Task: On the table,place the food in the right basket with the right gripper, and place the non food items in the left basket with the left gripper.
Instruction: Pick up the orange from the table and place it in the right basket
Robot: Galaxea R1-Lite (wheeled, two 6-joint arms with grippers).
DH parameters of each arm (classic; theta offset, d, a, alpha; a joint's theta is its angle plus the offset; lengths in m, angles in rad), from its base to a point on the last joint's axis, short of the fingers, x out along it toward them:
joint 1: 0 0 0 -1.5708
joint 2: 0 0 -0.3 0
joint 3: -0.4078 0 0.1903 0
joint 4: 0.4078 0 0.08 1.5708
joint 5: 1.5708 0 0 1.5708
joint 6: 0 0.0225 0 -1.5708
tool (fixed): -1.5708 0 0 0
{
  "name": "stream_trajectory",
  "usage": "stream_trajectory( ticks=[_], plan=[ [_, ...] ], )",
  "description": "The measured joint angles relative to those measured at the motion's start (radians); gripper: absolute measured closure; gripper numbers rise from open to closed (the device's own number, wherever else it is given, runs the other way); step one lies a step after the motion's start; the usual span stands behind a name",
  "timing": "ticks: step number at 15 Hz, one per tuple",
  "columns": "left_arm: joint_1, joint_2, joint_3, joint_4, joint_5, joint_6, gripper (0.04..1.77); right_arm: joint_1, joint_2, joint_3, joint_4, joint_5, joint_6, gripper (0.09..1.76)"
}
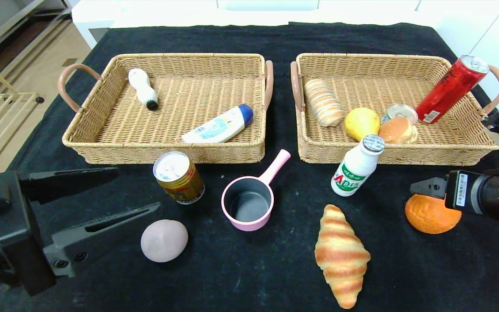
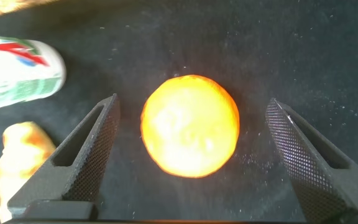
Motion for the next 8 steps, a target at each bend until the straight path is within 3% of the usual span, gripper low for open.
stream_trajectory(
  ticks=[8],
  plan=[
    [0.000,-0.008,-0.001,0.000,0.000,0.001,0.09,-0.006,0.079,0.003,-0.008,0.000,0.052,0.14]
  ],
)
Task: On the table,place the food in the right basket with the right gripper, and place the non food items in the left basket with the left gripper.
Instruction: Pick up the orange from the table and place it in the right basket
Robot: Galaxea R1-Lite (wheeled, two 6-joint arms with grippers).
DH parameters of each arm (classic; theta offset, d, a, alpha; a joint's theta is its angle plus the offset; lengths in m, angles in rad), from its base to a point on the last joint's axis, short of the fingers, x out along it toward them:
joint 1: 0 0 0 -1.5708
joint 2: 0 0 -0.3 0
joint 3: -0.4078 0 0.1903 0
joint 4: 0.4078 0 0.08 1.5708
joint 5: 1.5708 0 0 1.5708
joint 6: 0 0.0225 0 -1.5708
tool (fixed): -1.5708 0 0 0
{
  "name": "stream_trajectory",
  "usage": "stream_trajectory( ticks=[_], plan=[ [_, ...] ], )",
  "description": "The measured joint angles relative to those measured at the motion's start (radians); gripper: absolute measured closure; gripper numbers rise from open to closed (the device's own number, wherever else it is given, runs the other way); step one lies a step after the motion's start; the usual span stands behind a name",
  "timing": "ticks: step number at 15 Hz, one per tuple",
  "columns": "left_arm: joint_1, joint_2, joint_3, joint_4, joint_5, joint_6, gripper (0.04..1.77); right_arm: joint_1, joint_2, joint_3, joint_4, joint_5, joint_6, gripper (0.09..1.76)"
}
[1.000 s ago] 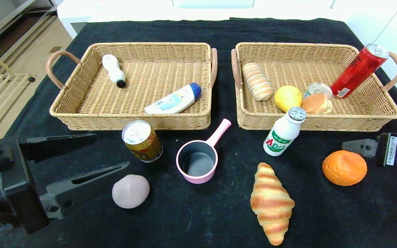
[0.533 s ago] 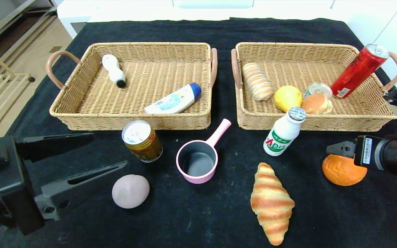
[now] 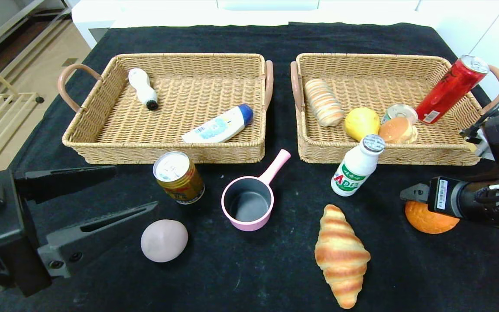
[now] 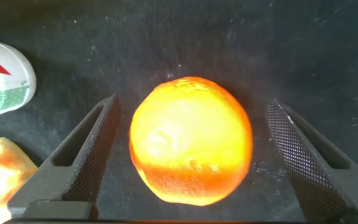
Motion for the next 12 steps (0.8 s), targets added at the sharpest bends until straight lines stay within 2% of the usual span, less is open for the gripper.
stream_trajectory(
  ticks=[12],
  plan=[
    [0.000,-0.004,0.001,0.000,0.000,0.003,0.09,-0.004,0.039,0.006,-0.019,0.024,0.016,0.14]
  ],
)
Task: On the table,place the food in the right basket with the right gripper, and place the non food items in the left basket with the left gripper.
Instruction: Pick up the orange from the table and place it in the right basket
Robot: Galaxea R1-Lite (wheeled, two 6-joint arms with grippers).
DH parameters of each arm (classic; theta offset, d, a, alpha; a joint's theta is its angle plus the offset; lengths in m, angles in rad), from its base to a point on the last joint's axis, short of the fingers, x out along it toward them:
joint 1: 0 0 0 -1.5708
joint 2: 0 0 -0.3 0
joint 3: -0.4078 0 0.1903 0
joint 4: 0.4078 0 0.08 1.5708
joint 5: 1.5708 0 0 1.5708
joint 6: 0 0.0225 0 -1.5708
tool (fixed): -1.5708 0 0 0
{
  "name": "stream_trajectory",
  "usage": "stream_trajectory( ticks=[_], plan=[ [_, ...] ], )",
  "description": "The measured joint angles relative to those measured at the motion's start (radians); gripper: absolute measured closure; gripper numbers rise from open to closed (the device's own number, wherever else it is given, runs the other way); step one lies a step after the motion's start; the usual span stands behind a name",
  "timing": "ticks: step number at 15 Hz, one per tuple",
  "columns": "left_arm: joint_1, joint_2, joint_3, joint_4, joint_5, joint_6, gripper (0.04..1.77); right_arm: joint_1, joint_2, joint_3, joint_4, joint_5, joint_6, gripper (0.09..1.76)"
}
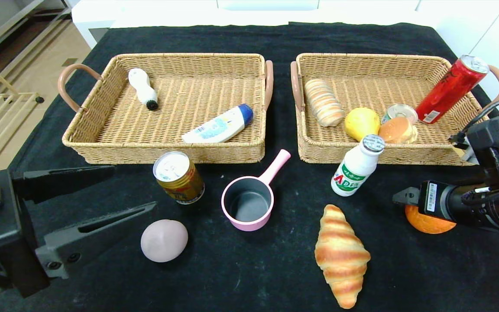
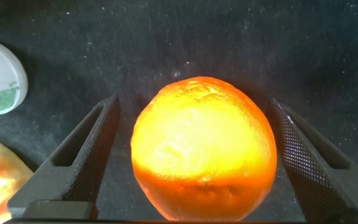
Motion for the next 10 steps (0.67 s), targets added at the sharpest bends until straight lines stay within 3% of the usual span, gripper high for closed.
stream_trajectory(
  ticks=[1,3,4,10],
  plan=[
    [0.000,-0.001,0.000,0.000,0.000,0.000,0.09,0.000,0.002,0.000,0.000,0.000,0.001,0.21],
    [0.000,-0.002,0.000,0.000,0.000,0.001,0.09,-0.001,0.006,0.001,0.000,-0.001,0.002,0.54],
    [0.000,-0.003,0.000,0.000,0.000,0.001,0.09,-0.001,0.008,0.001,0.000,0.000,0.001,0.59],
    [0.000,-0.003,0.003,-0.001,0.000,0.001,0.09,-0.001,0.015,0.003,-0.001,0.000,0.001,0.62]
  ],
)
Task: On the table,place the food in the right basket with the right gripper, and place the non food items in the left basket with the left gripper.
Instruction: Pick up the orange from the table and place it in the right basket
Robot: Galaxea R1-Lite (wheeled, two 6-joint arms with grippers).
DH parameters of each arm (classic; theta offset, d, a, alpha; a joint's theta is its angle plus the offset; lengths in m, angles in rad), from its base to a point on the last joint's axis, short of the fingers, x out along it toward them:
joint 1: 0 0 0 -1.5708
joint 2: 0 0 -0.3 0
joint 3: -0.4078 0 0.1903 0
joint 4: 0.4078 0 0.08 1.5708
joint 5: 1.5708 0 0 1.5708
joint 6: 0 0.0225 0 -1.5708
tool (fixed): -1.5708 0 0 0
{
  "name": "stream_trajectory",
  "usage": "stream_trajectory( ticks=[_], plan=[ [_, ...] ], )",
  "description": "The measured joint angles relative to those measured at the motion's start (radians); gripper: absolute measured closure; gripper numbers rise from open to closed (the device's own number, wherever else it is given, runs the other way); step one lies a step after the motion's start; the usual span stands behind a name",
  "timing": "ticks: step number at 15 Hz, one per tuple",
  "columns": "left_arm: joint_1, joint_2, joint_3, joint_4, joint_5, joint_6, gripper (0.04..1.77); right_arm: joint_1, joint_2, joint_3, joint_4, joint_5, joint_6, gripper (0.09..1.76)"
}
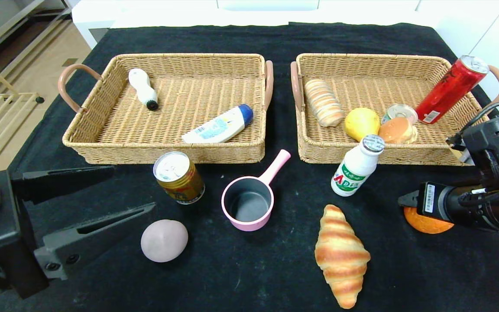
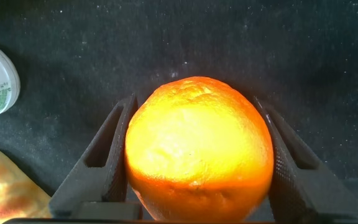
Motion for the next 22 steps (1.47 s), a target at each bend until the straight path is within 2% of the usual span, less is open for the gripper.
stream_trajectory(
  ticks=[7,12,18,22],
  plan=[
    [0.000,0.003,0.004,0.001,-0.001,0.000,0.09,0.000,-0.014,0.001,0.008,0.004,0.000,0.62],
    [0.000,0.006,0.010,0.001,-0.001,0.009,0.09,0.045,-0.094,-0.013,0.055,-0.006,-0.016,0.62],
    [0.000,0.003,0.011,0.001,0.000,0.021,0.09,0.053,-0.143,-0.154,0.149,-0.006,-0.111,0.62],
    [0.000,-0.003,0.008,-0.001,0.000,0.022,0.09,0.052,-0.094,-0.323,0.152,-0.008,-0.176,0.62]
  ],
)
